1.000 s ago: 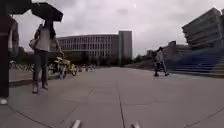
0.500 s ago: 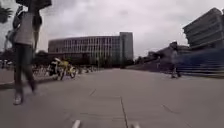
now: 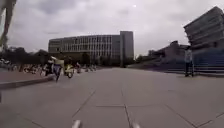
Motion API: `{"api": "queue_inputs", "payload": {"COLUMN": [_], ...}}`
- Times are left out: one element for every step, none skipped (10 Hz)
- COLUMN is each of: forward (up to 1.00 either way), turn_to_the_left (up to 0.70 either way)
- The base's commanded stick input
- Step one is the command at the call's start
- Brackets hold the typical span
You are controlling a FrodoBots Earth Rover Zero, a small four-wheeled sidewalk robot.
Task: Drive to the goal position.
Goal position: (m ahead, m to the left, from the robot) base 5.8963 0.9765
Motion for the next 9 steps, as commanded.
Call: {"api": "queue_inputs", "payload": {"forward": [0.85,0.85,0.85,0.85,0.85,0.85,0.85,0.85,0.85], "turn_to_the_left": [0.00,0.00,0.00,0.00,0.00,0.00,0.00,0.00,0.00]}}
